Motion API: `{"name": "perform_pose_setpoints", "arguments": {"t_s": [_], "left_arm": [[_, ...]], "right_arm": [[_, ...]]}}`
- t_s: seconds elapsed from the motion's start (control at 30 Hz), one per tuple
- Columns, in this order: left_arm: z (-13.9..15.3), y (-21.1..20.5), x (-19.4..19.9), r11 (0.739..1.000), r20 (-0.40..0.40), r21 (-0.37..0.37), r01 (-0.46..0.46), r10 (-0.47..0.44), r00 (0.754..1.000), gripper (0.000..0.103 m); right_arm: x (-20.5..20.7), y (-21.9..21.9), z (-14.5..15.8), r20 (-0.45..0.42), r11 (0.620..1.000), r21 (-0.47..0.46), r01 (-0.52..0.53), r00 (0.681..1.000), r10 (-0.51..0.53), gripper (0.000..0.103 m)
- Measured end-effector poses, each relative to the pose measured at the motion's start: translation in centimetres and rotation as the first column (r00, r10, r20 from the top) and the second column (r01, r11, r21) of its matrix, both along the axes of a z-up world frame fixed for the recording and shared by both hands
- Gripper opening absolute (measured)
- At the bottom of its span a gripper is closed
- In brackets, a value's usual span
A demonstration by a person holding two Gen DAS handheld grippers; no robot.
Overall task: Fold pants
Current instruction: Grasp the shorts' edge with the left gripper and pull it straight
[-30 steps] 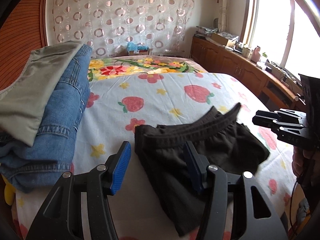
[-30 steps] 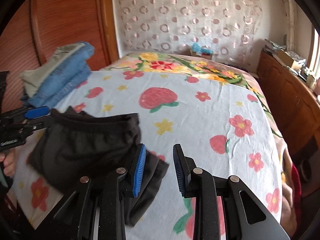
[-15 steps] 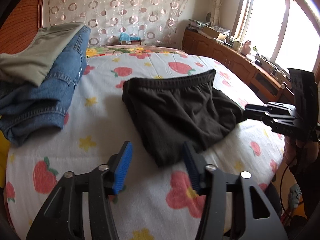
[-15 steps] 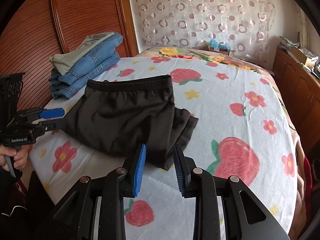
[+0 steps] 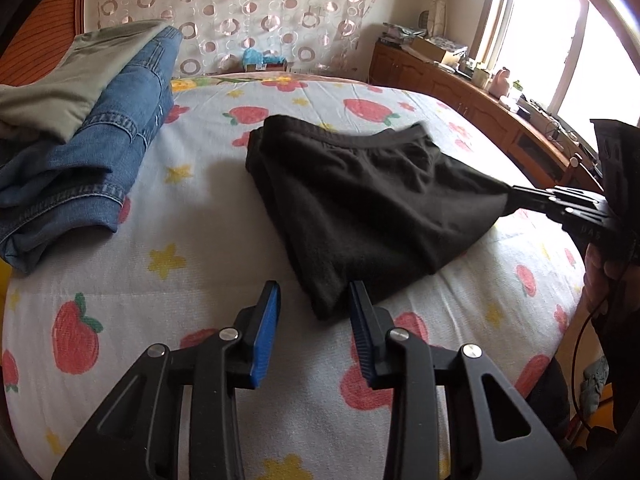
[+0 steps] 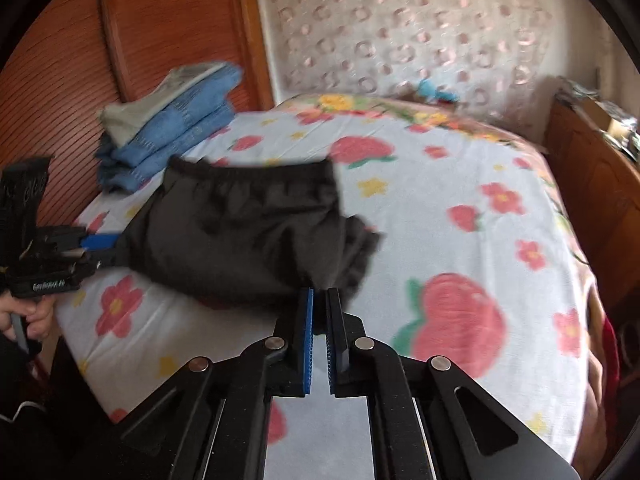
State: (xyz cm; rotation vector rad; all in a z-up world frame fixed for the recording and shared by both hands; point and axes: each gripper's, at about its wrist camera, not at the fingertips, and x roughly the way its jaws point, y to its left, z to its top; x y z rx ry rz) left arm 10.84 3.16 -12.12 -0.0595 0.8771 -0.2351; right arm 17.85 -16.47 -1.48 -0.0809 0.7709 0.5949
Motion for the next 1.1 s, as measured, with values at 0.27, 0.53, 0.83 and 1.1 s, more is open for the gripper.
{"name": "perform_pose_setpoints", "arguments": {"t_s": [0.27, 0.53, 0.83, 1.1], "left_arm": [[0.3, -0.3, 0.1, 1.0, 0.016, -0.012, 0.019, -0.018, 1.0, 0.024], [0.0, -0.5, 0.6, 0.999, -0.011, -0.037, 0.02, -0.021, 1.0, 0.023], [0.2, -0.9, 0.3, 0.999, 0.017, -0.01, 0.043, -0.042, 0.999, 0.009], [3.1, 0.9, -1.3, 0.998, 0.081, -0.056, 0.035, -0.03, 0.996, 0.008]], "right_arm": [[-0.8, 0.4, -0.5, -0.01, 1.0, 0.004, -0.002, 1.0, 0.002, 0.006], [-0.4, 0.1, -1.5, -0.043, 1.0, -0.005, -0.011, 0.999, 0.011, 0.028], [-0.6, 1.0, -1.9, 0.002, 0.991, -0.125, -0.056, 0.998, 0.056, 0.008], [-3.3, -0.4, -1.1, 0.031, 0.994, -0.081, -0.067, 0.997, 0.07, 0.005]]}}
